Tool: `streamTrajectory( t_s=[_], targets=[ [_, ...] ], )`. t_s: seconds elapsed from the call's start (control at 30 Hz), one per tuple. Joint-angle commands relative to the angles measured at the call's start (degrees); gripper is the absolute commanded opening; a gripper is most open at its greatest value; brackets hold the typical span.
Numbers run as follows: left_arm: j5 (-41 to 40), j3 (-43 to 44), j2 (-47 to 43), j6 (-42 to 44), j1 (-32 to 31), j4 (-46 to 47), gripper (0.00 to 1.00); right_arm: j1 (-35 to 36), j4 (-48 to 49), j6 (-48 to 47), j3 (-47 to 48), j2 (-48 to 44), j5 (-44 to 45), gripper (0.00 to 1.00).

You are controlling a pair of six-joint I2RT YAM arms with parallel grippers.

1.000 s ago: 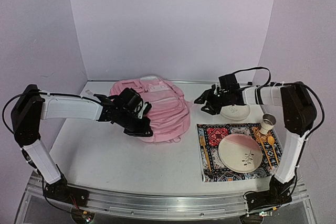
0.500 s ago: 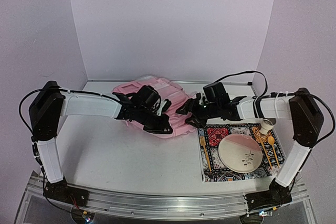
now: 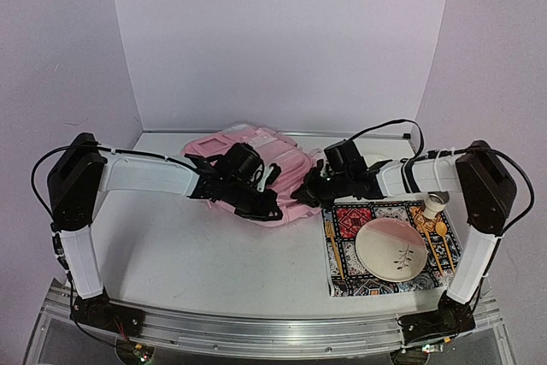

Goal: Pack the student bag
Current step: Zip the largest pocket of the bag in the student bag.

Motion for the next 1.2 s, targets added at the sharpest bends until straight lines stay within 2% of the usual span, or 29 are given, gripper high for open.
streamTrajectory(
  t_s=[0.0, 0.13, 0.37, 0.5, 0.67, 0.83, 0.9, 1.07, 1.17],
  targets=[
    [-4.1, -6.6, -8.5, 1.2, 0.5, -0.7, 0.0, -3.0, -1.8, -5.1, 4.1, -0.4, -0.5, 0.0],
    [-9.0, -13.1, -14.2, 0.6, 2.8, -4.5, 0.0, -6.4, -3.3, -7.5, 5.8, -0.6, -1.5, 0.0],
    [-17.3, -19.3, -20.0, 0.0, 4.0, -10.6, 0.0, -11.6, -5.1, -10.6, 10.1, 0.4, -5.1, 0.0],
    [-21.9, -22.4, -22.2, -1.3, 8.3, -12.9, 0.0, -14.1, -5.8, -11.7, 11.8, 1.1, -6.3, 0.0],
    [-21.2, -25.9, -23.4, -3.0, 16.7, -13.4, 0.0, -15.8, -6.4, -12.2, 13.4, 2.3, -6.0, 0.0],
    [-16.2, -23.2, -20.8, -1.8, 18.3, -12.6, 0.0, -15.7, -7.1, -12.1, 14.4, 3.2, -7.2, 0.0],
    [-12.0, -21.7, -19.8, -1.2, 18.2, -11.2, 0.0, -15.2, -7.1, -12.2, 14.4, 3.1, -7.5, 0.08],
    [-2.2, -19.1, -18.6, -3.6, 17.8, -6.9, 0.0, -13.4, -6.9, -11.2, 11.9, 0.3, -6.1, 0.45],
    [0.8, -18.0, -18.0, -5.8, 17.5, -4.1, 0.0, -12.0, -6.8, -10.8, 9.5, -2.1, -4.1, 0.59]
  ],
)
